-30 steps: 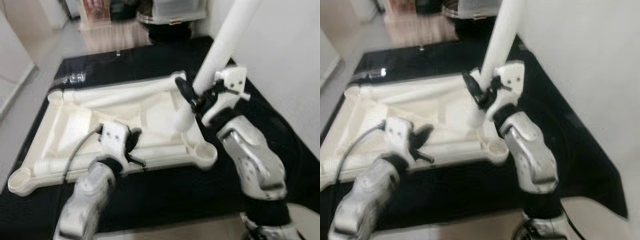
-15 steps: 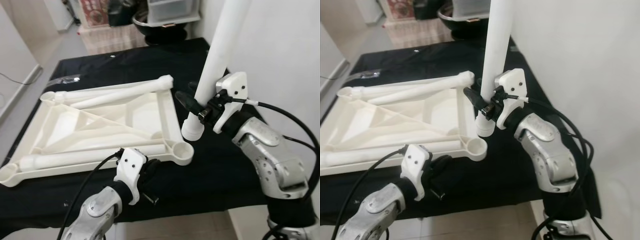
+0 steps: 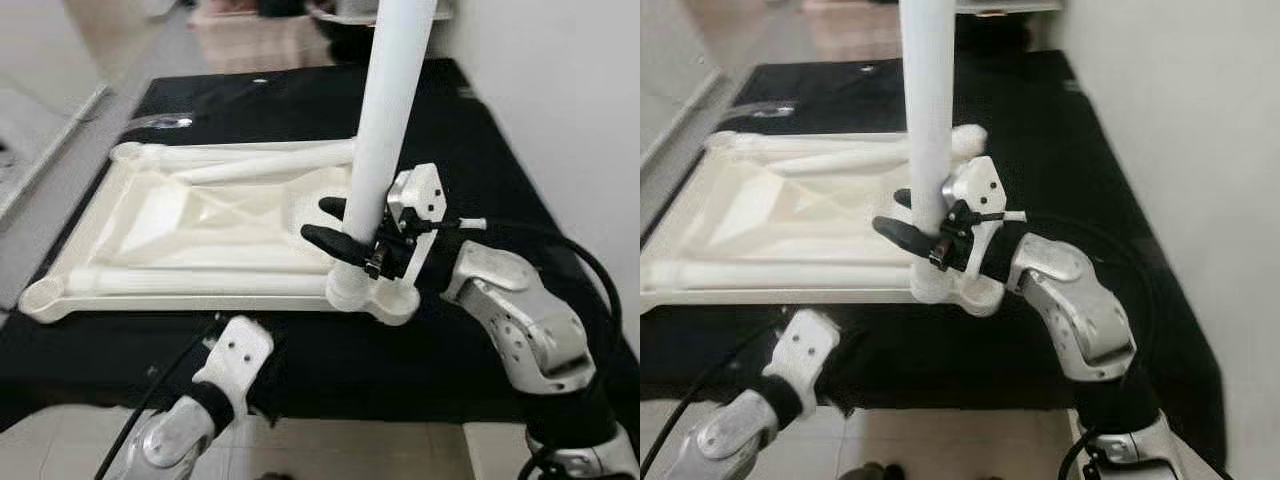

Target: Building children table

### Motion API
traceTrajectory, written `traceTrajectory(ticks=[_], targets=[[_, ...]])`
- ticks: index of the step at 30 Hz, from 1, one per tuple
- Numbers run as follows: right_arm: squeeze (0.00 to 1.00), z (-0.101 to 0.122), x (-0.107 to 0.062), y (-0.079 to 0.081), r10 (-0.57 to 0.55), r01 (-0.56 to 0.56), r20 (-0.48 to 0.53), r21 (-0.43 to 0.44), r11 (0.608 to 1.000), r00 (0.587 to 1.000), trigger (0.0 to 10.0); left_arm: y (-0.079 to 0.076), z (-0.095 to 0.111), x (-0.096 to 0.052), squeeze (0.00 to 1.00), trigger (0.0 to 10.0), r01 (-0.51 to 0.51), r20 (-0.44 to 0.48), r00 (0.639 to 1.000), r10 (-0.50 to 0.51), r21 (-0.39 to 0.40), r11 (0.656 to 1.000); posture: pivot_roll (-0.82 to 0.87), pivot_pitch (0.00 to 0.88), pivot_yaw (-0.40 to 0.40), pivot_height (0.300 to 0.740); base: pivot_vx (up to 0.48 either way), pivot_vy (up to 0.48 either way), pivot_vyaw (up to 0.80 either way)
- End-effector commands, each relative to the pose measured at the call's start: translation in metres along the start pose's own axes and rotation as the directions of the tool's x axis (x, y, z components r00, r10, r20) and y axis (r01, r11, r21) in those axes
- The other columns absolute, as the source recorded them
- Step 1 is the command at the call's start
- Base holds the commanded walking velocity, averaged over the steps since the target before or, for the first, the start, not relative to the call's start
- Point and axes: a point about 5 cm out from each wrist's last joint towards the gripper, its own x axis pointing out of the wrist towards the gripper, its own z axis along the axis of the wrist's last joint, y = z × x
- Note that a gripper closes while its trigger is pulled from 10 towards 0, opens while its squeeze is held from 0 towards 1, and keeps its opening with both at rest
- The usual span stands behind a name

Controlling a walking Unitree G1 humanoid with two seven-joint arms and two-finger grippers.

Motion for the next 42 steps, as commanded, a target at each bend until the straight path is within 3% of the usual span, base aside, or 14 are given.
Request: traceTrajectory(ticks=[1,5,12,15,22,26,27,28,30,36,37,42], targets=[[0.0,0.004,-0.004,-0.005,0.021,-0.021,0.032,0.02,1.0,0.999,10.0,-0.004,0.007,-0.004,0.0,10.0,0.026,0.035,0.999,-0.028,0.062,0.998,0.03,0.223,0.038,0.74,0.0,0.0,0.8],[0.0,0.014,-0.013,-0.018,0.048,-0.052,0.075,0.051,0.997,0.996,10.0,-0.011,0.01,-0.01,0.0,10.0,0.083,0.043,0.995,-0.088,0.109,0.991,0.04,0.234,0.037,0.74,0.0,0.0,0.8],[0.0,0.044,-0.036,-0.046,0.022,-0.033,0.179,0.056,0.998,0.984,10.0,-0.013,0.01,-0.013,0.0,10.0,0.09,0.049,0.994,-0.094,0.092,0.992,0.03,0.244,0.032,0.74,0.0,0.0,0.65],[0.0,0.055,-0.047,-0.049,0.036,-0.042,0.197,0.025,0.999,0.98,10.0,-0.015,0.01,-0.013,0.0,10.0,0.098,0.055,0.993,-0.104,0.096,0.991,0.03,0.242,0.026,0.74,0.0,0.0,0.0],[0.0,0.051,-0.071,-0.036,0.145,-0.139,0.055,-0.095,0.986,0.988,10.0,-0.013,0.008,-0.009,0.0,10.0,0.09,0.063,0.993,-0.097,0.102,0.991,0.02,0.232,0.031,0.74,0.0,0.0,0.0],[0.0,0.044,-0.079,-0.036,0.137,-0.139,-0.018,-0.12,0.983,0.99,10.0,-0.014,0.01,-0.008,0.0,10.0,0.133,0.07,0.988,-0.138,0.072,0.988,0.02,0.229,0.035,0.74,0.0,0.0,0.0],[0.0,0.044,-0.079,-0.036,0.137,-0.139,-0.018,-0.12,0.983,0.99,10.0,-0.014,0.01,-0.008,0.0,10.0,0.133,0.07,0.988,-0.138,0.072,0.988,0.02,0.229,0.035,0.74,0.0,0.0,0.0],[0.0,0.038,-0.095,-0.041,0.126,-0.138,-0.103,-0.117,0.984,0.987,10.0,-0.018,0.01,-0.009,0.0,10.0,0.193,0.074,0.978,-0.195,0.041,0.98,0.02,0.232,0.042,0.74,0.0,0.0,0.0],[0.0,0.039,-0.1,-0.043,0.116,-0.129,-0.119,-0.114,0.985,0.986,10.0,-0.018,0.009,-0.009,0.0,10.0,0.204,0.076,0.976,-0.206,0.038,0.978,0.02,0.233,0.045,0.74,0.0,0.0,0.0],[0.0,0.044,-0.108,-0.043,0.129,-0.138,-0.106,-0.078,0.987,0.986,10.0,-0.019,0.009,-0.01,0.0,10.0,0.211,0.088,0.973,-0.215,0.051,0.976,0.02,0.238,0.053,0.74,0.0,0.0,0.0],[0.0,0.042,-0.111,-0.042,0.155,-0.16,-0.1,-0.035,0.987,0.983,10.0,-0.019,0.009,-0.01,0.0,10.0,0.212,0.094,0.972,-0.217,0.057,0.976,0.02,0.24,0.057,0.74,0.0,0.0,0.0],[0.0,0.032,-0.121,-0.05,0.136,-0.135,-0.101,0.015,0.991,0.986,10.0,-0.018,0.012,-0.009,0.0,10.0,0.207,0.125,0.969,-0.215,0.071,0.976,0.02,0.245,0.058,0.74,0.0,0.0,0.0]])
